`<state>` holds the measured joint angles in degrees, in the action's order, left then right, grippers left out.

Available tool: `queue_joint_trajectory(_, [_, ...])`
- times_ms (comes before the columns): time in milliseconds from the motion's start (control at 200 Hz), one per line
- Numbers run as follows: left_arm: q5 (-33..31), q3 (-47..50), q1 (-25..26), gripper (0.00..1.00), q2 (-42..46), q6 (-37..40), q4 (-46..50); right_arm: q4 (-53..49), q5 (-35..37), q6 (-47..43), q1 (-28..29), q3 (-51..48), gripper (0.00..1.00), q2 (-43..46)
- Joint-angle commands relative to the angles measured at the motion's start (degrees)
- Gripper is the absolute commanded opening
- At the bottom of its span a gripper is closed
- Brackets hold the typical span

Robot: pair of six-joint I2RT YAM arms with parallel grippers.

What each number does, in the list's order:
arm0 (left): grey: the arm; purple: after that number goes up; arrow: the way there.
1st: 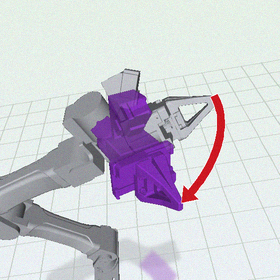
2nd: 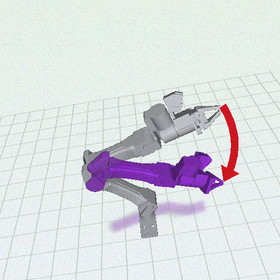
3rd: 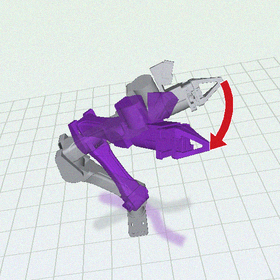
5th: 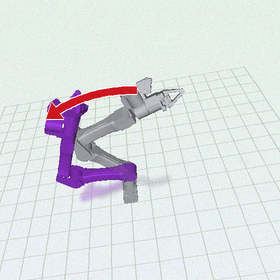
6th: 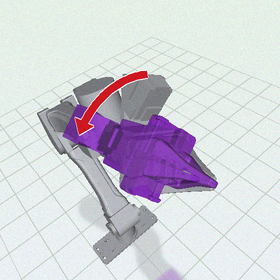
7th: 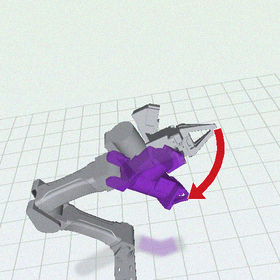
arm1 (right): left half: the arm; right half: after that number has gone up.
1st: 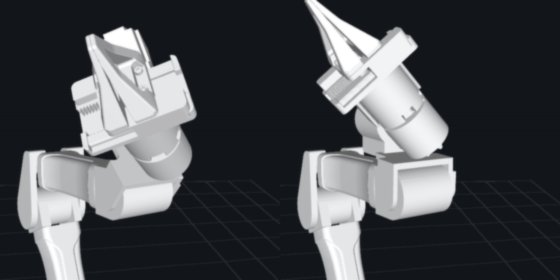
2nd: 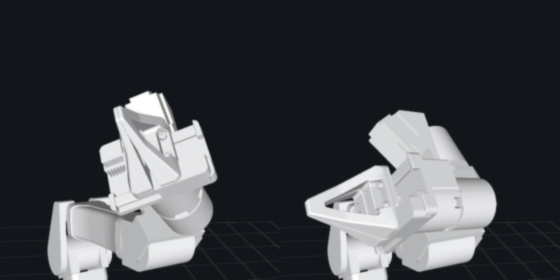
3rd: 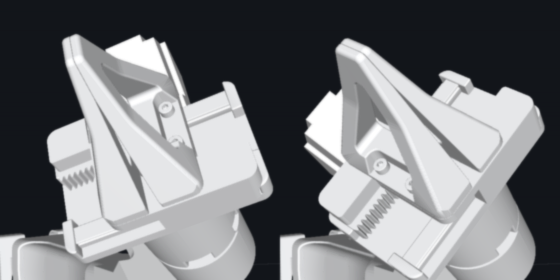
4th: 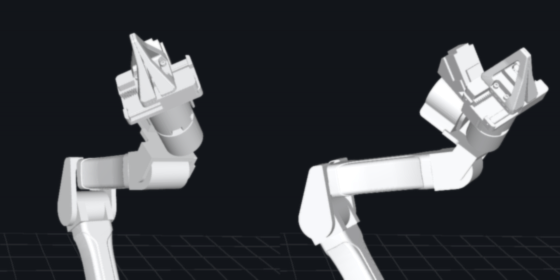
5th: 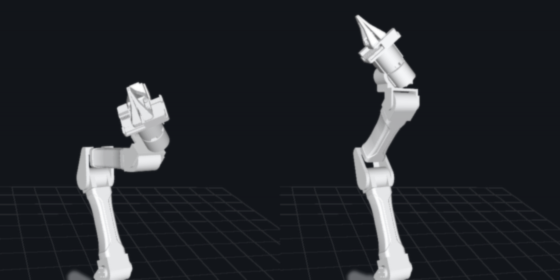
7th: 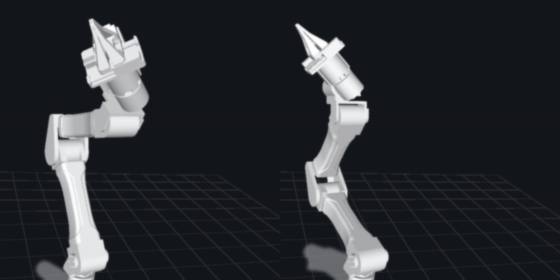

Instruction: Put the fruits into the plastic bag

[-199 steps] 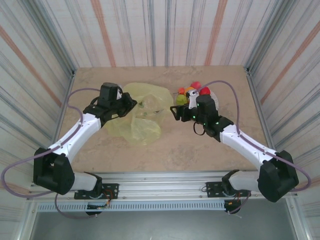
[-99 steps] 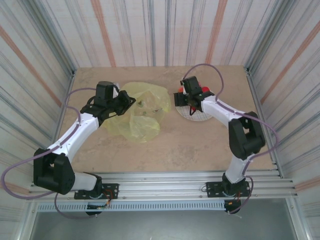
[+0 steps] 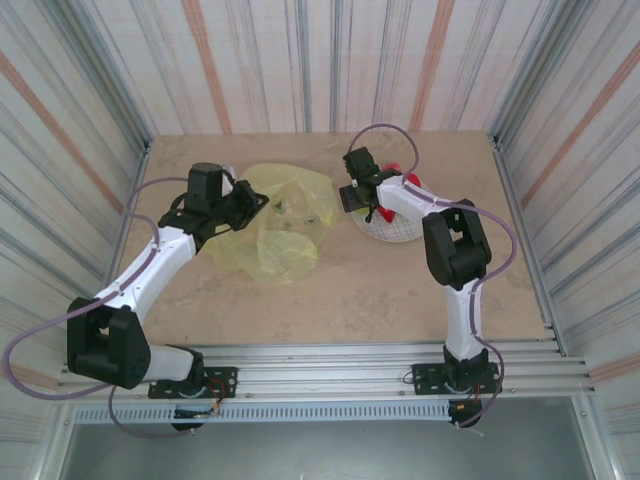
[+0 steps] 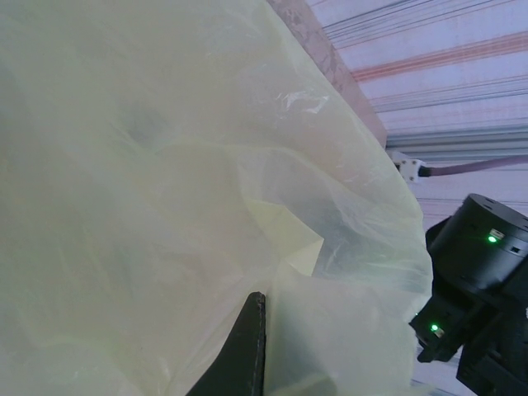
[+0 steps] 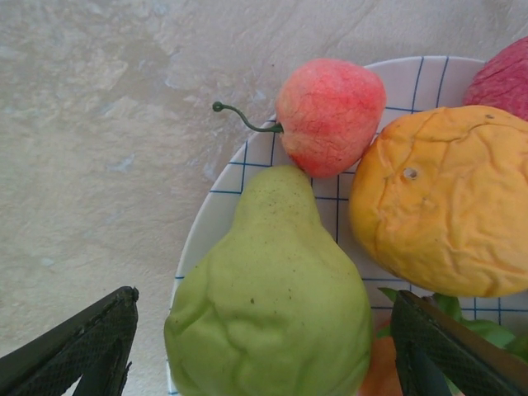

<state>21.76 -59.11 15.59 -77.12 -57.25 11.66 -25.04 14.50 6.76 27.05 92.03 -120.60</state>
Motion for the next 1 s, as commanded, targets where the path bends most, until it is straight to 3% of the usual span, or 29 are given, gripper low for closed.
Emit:
queue_joint_trajectory(0, [1.35, 0.93, -0.82, 0.0, 1.06, -0.54, -0.85, -3.36, 2.18, -1.93, 0.38, 2.44, 0.8, -1.77])
queue_joint_trajectory(296, [1.53, 1.15, -1.1, 0.0, 1.09, -0.75, -1.12, -3.97, 1.93, -2.32, 0.46, 4.02, 0.77, -3.93])
queue_joint_trajectory(531, [1.73, 1.24, -1.19, 0.0, 0.87, -0.82, -1.14, -3.94, 1.43, -2.44, 0.45, 4.24, 0.65, -3.65])
queue_joint_trajectory(736, [1.66, 1.22, -1.18, 0.0, 0.88, -0.7, -1.03, -3.38, -0.79, -2.21, 0.64, 3.46, 0.57, 0.29])
queue_joint_trajectory(997, [1.8, 1.28, -1.27, 0.0, 0.85, -0.91, -1.13, -0.23, -7.1, 0.1, 0.67, -2.45, 0.55, 9.95])
